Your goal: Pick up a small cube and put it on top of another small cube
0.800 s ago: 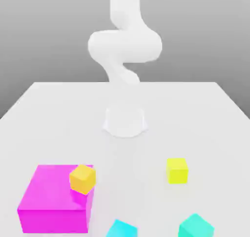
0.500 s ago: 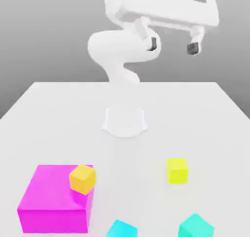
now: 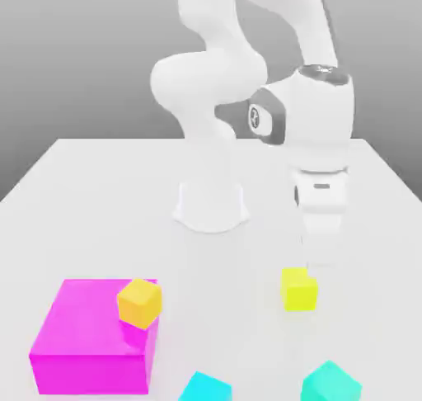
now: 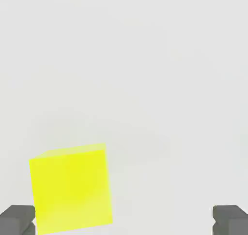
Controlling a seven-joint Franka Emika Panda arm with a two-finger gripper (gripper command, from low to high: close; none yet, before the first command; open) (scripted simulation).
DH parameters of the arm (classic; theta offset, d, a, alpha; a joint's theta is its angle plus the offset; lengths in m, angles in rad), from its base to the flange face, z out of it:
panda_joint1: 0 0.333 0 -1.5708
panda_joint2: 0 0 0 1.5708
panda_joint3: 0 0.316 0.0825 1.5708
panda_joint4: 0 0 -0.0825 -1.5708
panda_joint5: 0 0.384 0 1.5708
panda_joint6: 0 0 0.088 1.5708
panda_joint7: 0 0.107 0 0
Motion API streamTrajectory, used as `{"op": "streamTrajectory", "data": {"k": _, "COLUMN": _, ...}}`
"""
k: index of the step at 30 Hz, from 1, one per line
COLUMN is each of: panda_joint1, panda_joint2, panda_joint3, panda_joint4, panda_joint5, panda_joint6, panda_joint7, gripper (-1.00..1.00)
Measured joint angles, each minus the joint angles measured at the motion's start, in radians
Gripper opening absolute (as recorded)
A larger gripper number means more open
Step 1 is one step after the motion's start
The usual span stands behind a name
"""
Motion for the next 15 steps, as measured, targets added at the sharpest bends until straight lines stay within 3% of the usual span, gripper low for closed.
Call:
{"op": "streamTrajectory", "data": {"k": 6, "panda_joint1": -0.015, "panda_joint2": 0.215, "panda_joint3": 0.021, "panda_joint4": 0.028, "panda_joint5": 0.018, "panda_joint6": 0.179, "panda_joint7": -0.024, "gripper": 0.0}}
{"op": "streamTrajectory", "data": {"k": 7, "panda_joint1": -0.018, "panda_joint2": 0.249, "panda_joint3": 0.024, "panda_joint4": 0.034, "panda_joint5": 0.019, "panda_joint6": 0.207, "panda_joint7": -0.025, "gripper": -1.0}}
{"op": "streamTrajectory", "data": {"k": 15, "panda_joint1": -0.033, "panda_joint2": 0.233, "panda_joint3": 0.033, "panda_joint4": 0.031, "panda_joint5": -0.004, "panda_joint6": 0.192, "panda_joint7": -0.008, "gripper": -1.0}}
